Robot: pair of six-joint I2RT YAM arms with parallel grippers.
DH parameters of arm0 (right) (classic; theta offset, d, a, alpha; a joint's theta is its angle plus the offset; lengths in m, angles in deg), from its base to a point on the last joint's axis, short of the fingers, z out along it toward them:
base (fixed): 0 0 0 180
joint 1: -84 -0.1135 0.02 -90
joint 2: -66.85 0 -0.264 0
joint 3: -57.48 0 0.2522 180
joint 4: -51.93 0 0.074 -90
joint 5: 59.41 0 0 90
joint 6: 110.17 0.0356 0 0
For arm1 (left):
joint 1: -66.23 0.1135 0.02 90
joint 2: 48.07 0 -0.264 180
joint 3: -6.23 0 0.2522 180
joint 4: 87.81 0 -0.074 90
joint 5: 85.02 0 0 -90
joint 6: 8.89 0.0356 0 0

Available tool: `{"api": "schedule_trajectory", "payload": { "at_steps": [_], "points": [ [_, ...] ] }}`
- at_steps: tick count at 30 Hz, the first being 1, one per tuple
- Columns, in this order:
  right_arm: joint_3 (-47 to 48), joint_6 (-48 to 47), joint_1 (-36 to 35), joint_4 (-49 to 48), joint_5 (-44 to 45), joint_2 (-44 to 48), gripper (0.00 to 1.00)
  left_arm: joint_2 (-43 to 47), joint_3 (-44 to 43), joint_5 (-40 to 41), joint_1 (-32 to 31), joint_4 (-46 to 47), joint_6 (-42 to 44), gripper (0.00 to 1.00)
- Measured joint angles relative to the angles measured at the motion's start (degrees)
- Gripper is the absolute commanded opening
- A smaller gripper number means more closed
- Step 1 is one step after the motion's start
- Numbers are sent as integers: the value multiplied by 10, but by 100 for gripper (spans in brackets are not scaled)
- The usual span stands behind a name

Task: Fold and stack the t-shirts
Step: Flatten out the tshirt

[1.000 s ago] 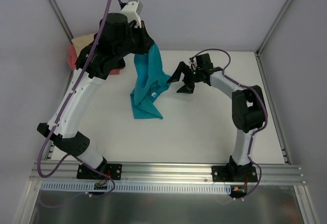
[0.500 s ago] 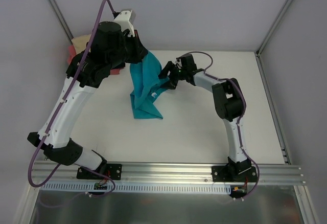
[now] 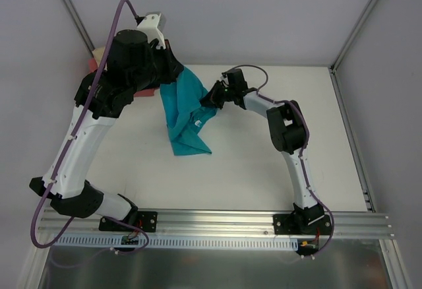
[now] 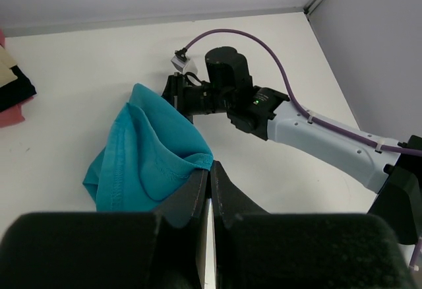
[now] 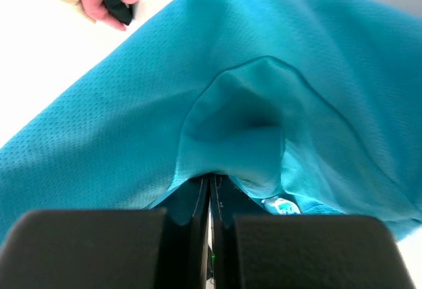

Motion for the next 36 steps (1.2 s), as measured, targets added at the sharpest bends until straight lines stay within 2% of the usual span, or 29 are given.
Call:
{"api": "schedule_trajectory", "payload": {
  "at_steps": [6,11,12,13,14,16,23,27,36],
  "points": [
    [-11,-38,0,32,14,9,0,4,0,12,0,0,1,0],
    [-41,-77,2,67,28,53,0,9,0,12,0,0,1,0],
    [-46,-83,2,71,30,63,9,9,0,12,0,0,1,0],
    [-46,-87,2,76,31,70,37,10,0,12,0,0,1,0],
    [-46,-92,2,79,34,76,75,10,0,12,0,0,1,0],
    [-46,-106,2,84,40,86,78,10,0,12,0,0,1,0],
    [-46,-121,2,90,42,91,66,10,0,11,0,0,4,0],
    [-46,-122,2,90,42,91,63,10,0,11,0,0,4,0],
    [-70,-114,2,63,42,83,66,13,0,11,0,0,4,0]
  ]
}}
